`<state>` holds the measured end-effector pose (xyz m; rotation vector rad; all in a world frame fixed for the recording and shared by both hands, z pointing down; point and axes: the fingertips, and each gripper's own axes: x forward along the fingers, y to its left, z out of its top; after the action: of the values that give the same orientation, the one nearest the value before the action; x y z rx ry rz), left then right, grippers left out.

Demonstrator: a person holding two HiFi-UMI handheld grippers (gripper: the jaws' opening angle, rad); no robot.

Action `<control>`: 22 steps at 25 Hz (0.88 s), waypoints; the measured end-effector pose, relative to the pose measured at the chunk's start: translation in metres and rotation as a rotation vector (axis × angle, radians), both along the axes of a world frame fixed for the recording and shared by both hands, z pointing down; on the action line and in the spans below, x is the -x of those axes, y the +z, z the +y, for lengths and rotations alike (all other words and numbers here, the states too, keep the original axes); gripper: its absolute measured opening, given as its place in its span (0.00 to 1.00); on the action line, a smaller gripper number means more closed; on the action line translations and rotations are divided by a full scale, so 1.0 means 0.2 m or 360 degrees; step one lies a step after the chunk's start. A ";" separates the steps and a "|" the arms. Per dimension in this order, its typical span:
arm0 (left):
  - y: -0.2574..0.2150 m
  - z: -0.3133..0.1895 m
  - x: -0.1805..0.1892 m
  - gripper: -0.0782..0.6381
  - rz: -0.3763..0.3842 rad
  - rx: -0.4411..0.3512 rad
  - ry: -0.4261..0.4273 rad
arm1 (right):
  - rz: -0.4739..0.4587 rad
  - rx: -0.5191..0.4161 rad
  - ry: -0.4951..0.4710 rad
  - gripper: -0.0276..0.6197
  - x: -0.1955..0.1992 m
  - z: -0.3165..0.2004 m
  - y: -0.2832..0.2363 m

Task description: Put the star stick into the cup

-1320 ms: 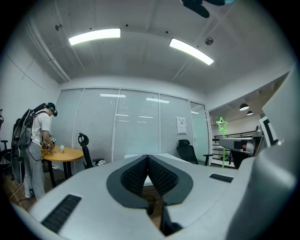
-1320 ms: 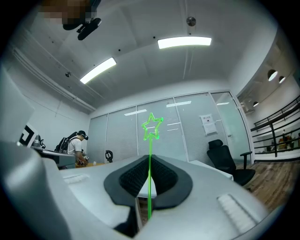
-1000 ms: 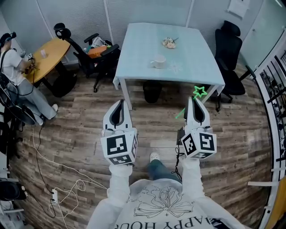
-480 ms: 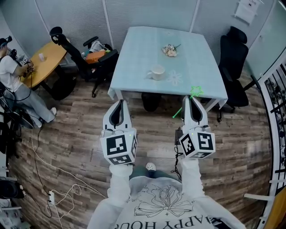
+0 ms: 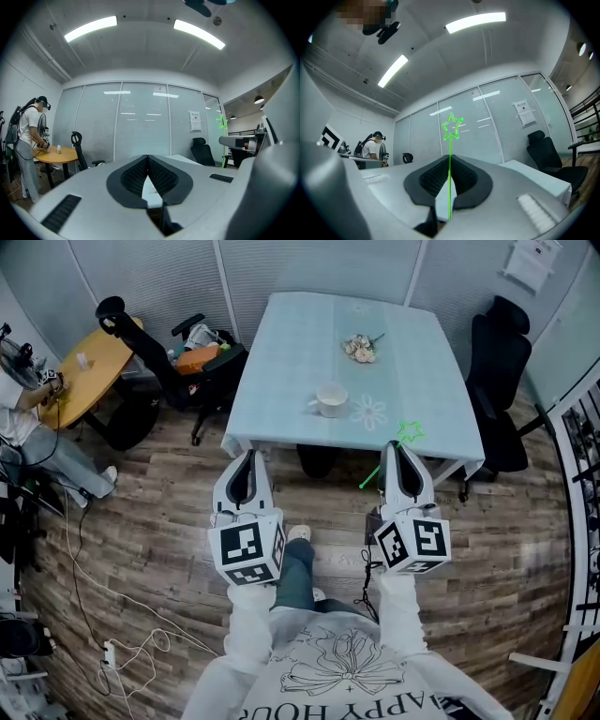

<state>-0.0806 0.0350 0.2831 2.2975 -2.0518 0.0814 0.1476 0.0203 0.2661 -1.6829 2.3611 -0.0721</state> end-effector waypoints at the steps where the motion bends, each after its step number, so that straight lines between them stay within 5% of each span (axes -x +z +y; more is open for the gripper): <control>1: 0.01 -0.04 0.00 0.12 0.0003 0.0002 0.0003 | 0.0003 0.0000 0.0003 0.08 0.00 -0.03 0.01; 22: 0.04 -1.23 0.03 0.12 -0.0002 0.0047 0.0153 | 0.0009 0.0001 0.0111 0.08 0.06 -1.13 -0.01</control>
<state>-0.0875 -0.2116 0.2910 2.3783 -1.9264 0.1167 0.1346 -0.2058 0.2643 -1.7664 2.3040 -0.0559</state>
